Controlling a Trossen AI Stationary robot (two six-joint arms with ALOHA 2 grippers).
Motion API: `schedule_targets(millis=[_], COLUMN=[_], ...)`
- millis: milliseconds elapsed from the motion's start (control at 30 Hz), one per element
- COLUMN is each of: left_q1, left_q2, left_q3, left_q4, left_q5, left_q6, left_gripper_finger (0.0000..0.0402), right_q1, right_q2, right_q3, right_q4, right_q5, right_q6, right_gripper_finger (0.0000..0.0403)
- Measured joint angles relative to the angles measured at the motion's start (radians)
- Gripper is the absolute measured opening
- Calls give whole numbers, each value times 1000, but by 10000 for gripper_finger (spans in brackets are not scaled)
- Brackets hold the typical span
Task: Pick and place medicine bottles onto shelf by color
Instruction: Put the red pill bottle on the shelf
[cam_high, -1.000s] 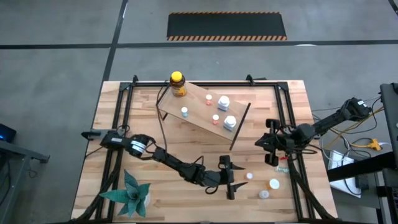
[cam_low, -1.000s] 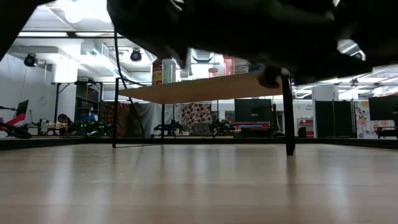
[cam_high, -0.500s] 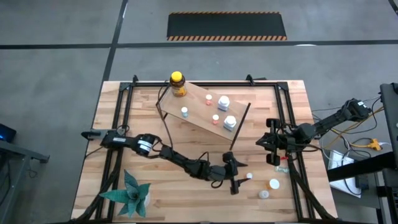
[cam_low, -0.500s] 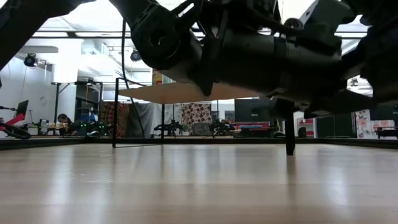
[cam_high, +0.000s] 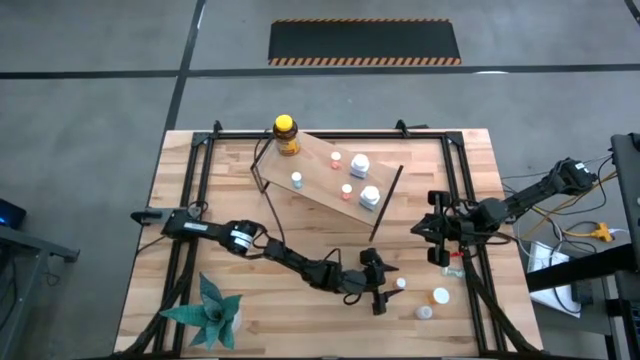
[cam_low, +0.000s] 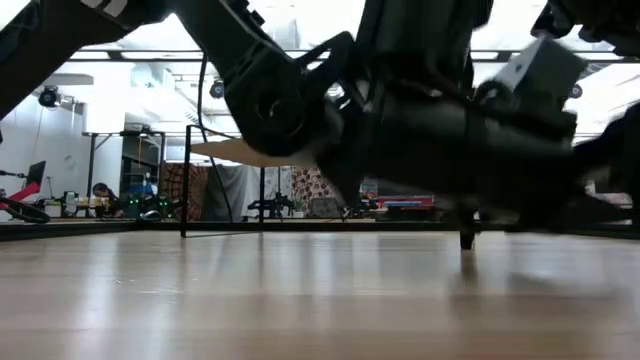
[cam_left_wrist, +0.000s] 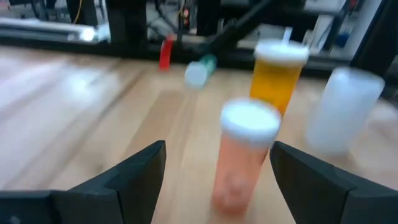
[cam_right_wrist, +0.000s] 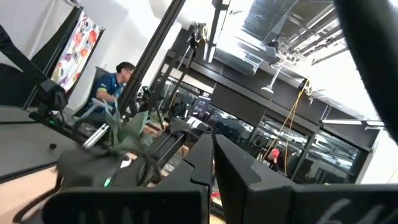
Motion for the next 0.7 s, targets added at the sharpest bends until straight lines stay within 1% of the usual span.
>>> schedule_targets(millis=[100,200,700], left_q1=[0,0,-6], left_q2=[-1,-1,0], left_q3=[14,11,8], left_q4=[18,9,8], left_q5=[2,2,-12], left_q6=[0,0,-25], left_gripper_finger=[270,257,144], right_q1=[0,0,0], right_q2=[-1,-2,-2], right_q3=[0,0,0], right_q4=[-3,-5,-10], right_q5=[0,0,0], right_q6=[0,1,3], right_gripper_finger=[9,9,9])
